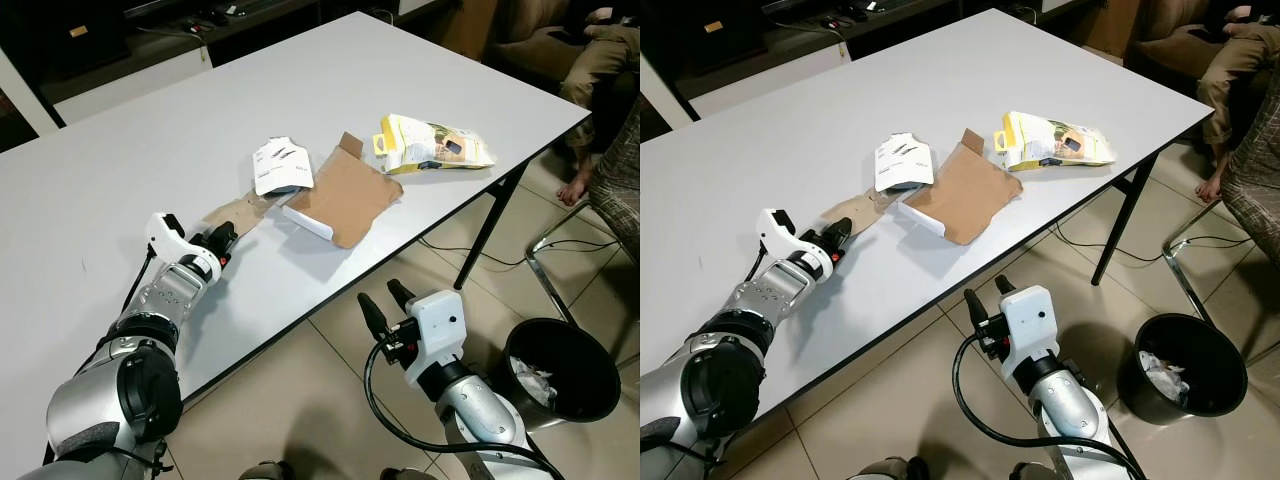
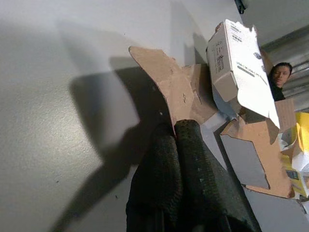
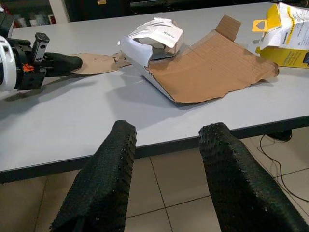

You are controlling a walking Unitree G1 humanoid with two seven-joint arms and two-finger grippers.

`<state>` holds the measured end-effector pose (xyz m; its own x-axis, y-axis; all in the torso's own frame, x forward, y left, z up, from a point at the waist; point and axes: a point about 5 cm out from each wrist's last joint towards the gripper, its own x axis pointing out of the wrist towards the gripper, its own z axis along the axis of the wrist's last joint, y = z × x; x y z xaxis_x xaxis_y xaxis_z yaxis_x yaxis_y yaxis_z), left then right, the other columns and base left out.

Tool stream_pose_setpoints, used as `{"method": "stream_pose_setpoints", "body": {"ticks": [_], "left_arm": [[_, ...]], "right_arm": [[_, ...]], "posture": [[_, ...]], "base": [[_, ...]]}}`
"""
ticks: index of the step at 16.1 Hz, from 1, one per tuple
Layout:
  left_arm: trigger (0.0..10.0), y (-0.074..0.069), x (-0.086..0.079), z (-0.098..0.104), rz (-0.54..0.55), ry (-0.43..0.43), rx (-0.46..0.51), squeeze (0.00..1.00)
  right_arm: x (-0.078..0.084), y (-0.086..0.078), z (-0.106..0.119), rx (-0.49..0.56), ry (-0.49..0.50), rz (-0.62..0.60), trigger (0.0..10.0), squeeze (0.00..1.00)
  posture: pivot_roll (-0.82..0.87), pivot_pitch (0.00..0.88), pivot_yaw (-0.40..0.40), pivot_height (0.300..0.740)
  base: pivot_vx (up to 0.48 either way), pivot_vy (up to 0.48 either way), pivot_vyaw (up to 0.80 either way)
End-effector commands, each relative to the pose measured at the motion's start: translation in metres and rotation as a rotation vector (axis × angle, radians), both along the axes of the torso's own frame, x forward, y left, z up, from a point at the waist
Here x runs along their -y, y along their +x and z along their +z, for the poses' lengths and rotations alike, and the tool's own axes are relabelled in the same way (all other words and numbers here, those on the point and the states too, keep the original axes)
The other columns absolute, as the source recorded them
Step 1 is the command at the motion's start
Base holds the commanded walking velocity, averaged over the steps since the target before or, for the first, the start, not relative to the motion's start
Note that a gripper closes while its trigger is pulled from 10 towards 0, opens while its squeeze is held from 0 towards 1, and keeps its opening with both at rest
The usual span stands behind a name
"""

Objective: Picking trash to rubbish bin

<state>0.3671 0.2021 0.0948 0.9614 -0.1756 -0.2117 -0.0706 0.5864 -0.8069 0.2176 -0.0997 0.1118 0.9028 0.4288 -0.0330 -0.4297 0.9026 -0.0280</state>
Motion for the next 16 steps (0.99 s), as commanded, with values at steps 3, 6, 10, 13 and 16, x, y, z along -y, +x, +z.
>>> {"method": "stream_pose_setpoints", "body": {"ticks": [3,6,10,13,16], "left_arm": [[0.0,-0.005,-0.02,0.001,0.046,-0.062,0.042,0.0],[0.0,-0.028,-0.059,0.011,0.054,-0.106,0.194,0.0],[0.0,-0.079,-0.04,0.022,-0.182,0.018,0.268,0.0],[0.0,-0.102,-0.036,0.028,-0.192,0.156,0.256,0.0],[0.0,-0.118,-0.054,0.05,-0.066,0.491,0.252,0.0]], "right_arm": [[-0.004,0.002,-0.001,0.005,0.002,0.012,10.0,0.0],[-0.004,0.012,0.003,0.043,0.031,0.022,10.0,0.0],[-0.01,0.041,0.03,0.2,0.109,0.05,10.0,1.0],[-0.024,0.062,0.035,0.247,0.074,0.133,10.0,1.0],[-0.043,0.105,0.026,0.204,-0.051,0.212,10.0,1.0]], "posture": [[-0.05,0.07,0.108,0.74],[-0.02,0.03,0.087,0.74],[0.05,0.0,0.016,0.74],[0.06,0.0,0.001,0.74],[0.1,0.0,-0.022,0.74]], "base": [[0.0,0.0,0.0],[0.0,0.0,0.0],[0.0,0.0,0.0],[0.0,0.0,0.0],[0.0,0.0,0.0]]}}
